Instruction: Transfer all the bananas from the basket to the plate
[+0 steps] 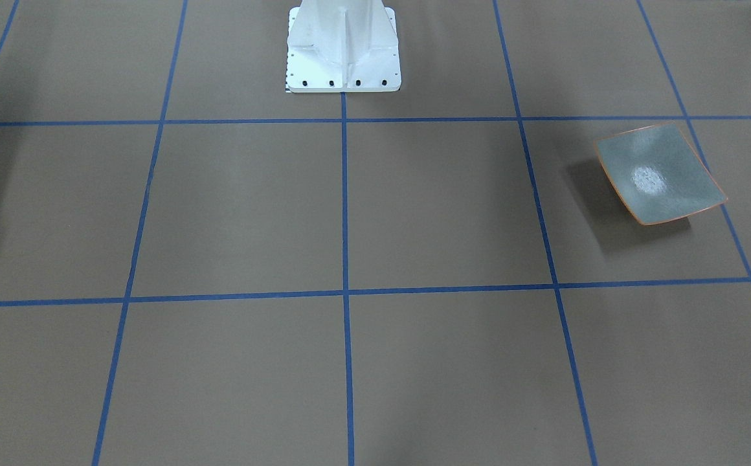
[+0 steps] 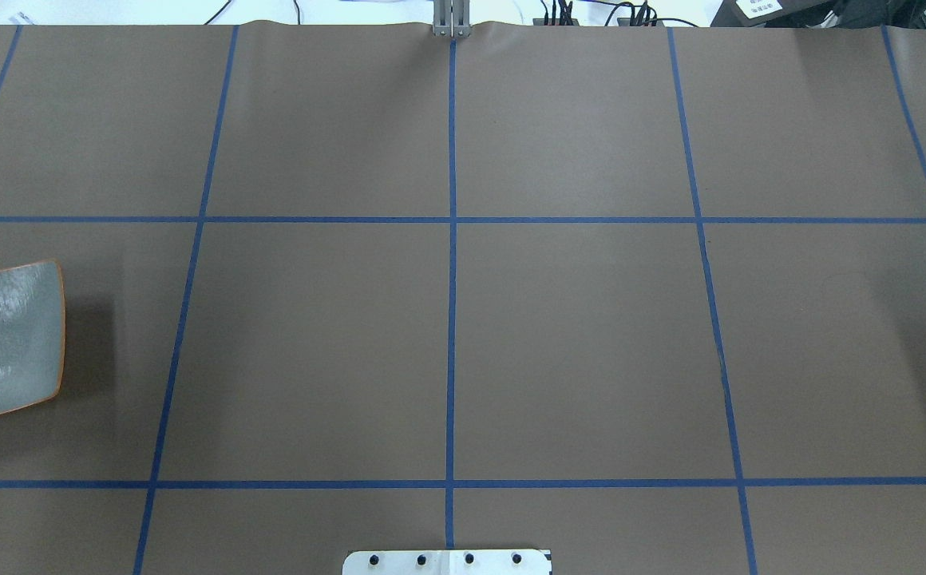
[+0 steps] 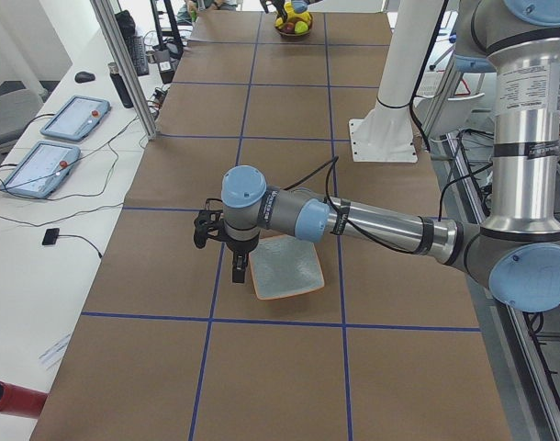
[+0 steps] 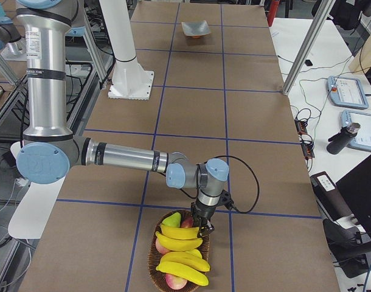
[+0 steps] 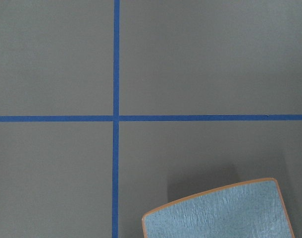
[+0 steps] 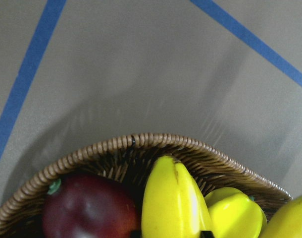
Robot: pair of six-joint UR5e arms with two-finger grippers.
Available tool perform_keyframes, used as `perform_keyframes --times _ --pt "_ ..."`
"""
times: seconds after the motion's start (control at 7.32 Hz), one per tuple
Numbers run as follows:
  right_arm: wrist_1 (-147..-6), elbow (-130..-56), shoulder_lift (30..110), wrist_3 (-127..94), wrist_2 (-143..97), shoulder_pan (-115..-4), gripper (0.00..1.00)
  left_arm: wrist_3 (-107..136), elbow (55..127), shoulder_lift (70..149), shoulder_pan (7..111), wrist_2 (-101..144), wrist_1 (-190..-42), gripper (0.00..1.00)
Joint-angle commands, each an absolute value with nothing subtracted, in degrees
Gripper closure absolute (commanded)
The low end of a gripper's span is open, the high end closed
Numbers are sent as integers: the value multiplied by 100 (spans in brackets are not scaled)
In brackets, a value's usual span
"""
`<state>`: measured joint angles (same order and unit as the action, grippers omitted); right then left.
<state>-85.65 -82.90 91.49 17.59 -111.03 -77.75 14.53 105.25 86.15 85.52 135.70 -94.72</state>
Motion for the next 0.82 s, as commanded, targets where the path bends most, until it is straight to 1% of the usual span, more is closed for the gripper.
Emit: perform_keyframes --times 0.0,0.27,0.55,0.68 --pt "-9023 -8428 8888 1889 -11223 -8023 100 1521 10538 8622 8552 13579 -9492 0" --pt "-9500 -8726 8789 1951 -11258 -8033 100 1521 10538 8622 8552 13579 -9492 0" --pt "-9729 -8780 8544 1724 -11923 -8042 100 1521 10538 8631 8552 13570 -9510 0" --pt "-9703 -8885 8404 1096 -12257 -8042 100 1599 10529 8666 8543 13579 -9527 0"
